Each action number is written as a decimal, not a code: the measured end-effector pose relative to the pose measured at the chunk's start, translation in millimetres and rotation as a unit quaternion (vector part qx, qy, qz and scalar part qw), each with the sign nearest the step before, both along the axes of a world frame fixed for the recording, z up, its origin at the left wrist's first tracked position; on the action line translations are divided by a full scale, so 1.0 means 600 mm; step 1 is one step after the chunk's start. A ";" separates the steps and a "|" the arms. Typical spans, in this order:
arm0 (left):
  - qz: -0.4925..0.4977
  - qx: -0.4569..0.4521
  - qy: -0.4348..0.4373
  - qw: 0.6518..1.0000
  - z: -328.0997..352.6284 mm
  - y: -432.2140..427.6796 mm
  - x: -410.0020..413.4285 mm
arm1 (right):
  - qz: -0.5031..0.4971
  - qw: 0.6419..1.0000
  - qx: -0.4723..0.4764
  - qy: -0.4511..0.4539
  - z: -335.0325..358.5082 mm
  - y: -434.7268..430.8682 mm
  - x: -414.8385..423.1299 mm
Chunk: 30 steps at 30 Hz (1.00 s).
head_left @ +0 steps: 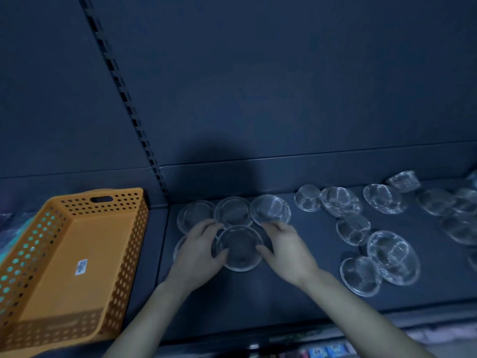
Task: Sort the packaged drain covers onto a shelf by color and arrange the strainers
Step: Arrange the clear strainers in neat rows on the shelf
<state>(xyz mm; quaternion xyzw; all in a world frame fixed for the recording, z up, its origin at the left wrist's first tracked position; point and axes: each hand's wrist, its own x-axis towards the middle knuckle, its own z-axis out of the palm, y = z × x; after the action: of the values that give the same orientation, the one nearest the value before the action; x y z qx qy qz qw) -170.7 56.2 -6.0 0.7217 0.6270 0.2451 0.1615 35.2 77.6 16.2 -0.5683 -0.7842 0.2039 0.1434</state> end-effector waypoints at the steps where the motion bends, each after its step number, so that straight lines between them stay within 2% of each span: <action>1: -0.015 -0.002 -0.006 1.000 0.003 0.003 0.015 | -0.011 1.000 0.014 -0.003 0.004 -0.005 0.018; 7: -0.119 -0.011 -0.020 0.993 0.015 0.026 0.140 | -0.106 0.992 0.073 -0.013 0.019 -0.025 0.149; 13: -0.174 -0.020 -0.031 0.984 0.017 0.058 0.274 | -0.179 0.978 0.099 -0.039 0.007 -0.032 0.292; 17: -0.196 -0.021 -0.025 0.980 0.015 0.079 0.340 | -0.193 0.975 -0.001 -0.113 -0.005 -0.034 0.355; 19: -0.195 -0.021 -0.023 0.980 0.015 0.091 0.364 | -0.184 0.977 -0.043 -0.100 -0.017 -0.031 0.378; 30: -0.157 -0.016 0.005 0.987 0.029 0.192 0.438 | -0.219 0.974 -0.050 -0.022 -0.019 0.025 0.476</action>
<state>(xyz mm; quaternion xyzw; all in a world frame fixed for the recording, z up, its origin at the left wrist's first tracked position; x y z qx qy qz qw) 92.1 171.3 11.3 0.8098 0.5105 0.2030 0.2059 320.6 92.5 4.8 -0.7369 -0.6326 0.1940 0.1386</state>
